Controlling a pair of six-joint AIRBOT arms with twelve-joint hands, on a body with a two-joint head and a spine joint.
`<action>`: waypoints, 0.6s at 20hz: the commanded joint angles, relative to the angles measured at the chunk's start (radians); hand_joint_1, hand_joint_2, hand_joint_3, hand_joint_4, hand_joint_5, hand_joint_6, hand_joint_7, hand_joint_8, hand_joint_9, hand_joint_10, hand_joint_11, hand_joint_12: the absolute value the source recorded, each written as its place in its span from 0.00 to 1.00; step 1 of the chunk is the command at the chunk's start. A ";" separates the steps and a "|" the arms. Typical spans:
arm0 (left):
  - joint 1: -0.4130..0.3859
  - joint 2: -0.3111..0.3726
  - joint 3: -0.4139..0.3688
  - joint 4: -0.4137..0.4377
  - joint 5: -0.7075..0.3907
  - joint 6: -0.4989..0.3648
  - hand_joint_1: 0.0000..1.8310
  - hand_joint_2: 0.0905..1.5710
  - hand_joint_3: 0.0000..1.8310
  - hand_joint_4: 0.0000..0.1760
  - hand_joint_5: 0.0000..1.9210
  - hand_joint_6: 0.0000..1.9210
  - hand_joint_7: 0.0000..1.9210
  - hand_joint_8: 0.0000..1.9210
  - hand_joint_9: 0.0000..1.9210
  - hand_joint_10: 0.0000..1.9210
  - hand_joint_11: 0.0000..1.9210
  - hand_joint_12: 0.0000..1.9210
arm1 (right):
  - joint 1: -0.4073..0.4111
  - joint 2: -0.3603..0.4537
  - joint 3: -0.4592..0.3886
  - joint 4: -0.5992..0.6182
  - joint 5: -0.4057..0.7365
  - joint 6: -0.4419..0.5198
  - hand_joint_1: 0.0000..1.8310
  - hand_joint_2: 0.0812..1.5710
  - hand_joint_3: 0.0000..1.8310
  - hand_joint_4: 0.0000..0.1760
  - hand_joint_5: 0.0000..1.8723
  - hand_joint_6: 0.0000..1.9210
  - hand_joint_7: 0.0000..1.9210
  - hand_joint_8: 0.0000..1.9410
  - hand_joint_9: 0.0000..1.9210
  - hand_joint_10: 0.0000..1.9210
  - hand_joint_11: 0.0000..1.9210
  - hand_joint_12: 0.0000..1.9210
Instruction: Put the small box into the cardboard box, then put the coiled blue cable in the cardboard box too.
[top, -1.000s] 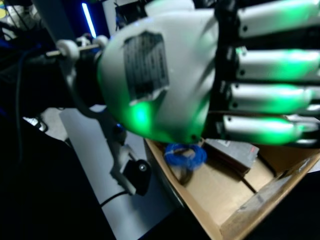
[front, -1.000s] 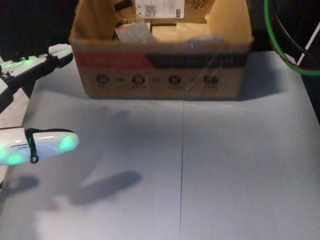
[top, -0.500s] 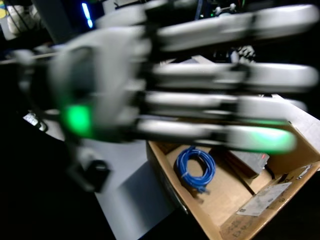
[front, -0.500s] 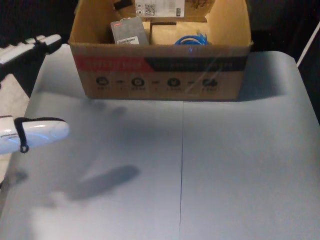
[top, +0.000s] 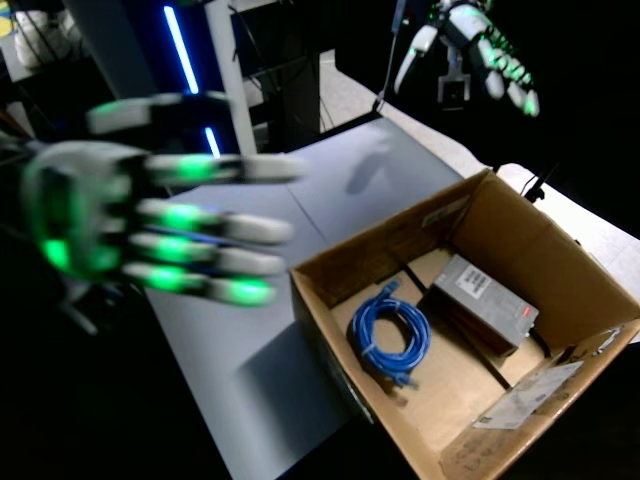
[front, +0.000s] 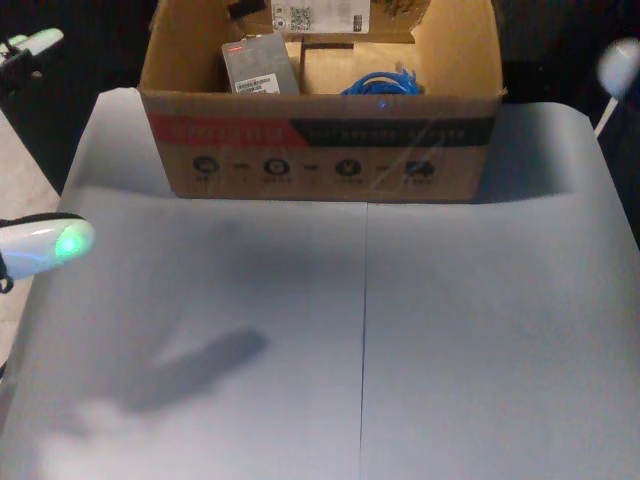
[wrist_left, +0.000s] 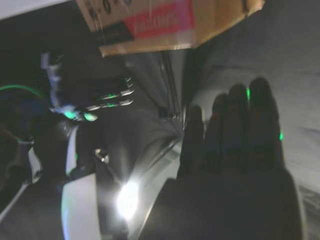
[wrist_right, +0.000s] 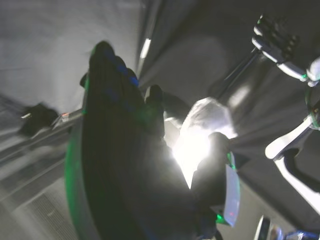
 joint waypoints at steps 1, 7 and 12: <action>-0.001 0.007 -0.001 -0.002 -0.149 -0.003 0.25 0.55 0.00 1.00 0.07 0.00 0.09 0.00 0.11 0.00 0.00 0.21 | -0.043 0.004 -0.021 0.038 0.235 0.007 0.15 0.71 0.00 1.00 0.02 0.00 0.00 0.00 0.00 0.00 0.00 0.00; 0.074 -0.003 -0.053 -0.040 -0.235 0.002 0.17 0.55 0.00 1.00 0.06 0.00 0.08 0.00 0.10 0.00 0.00 0.37 | -0.269 0.026 -0.119 0.165 0.381 0.026 0.17 0.73 0.01 1.00 0.00 0.00 0.00 0.00 0.00 0.00 0.00 0.00; 0.121 0.001 -0.072 -0.074 -0.272 -0.004 0.12 0.57 0.00 1.00 0.02 0.00 0.08 0.00 0.11 0.00 0.00 0.39 | -0.280 -0.001 -0.108 0.180 0.444 0.087 0.11 0.69 0.00 1.00 0.00 0.00 0.00 0.00 0.00 0.00 0.02 0.01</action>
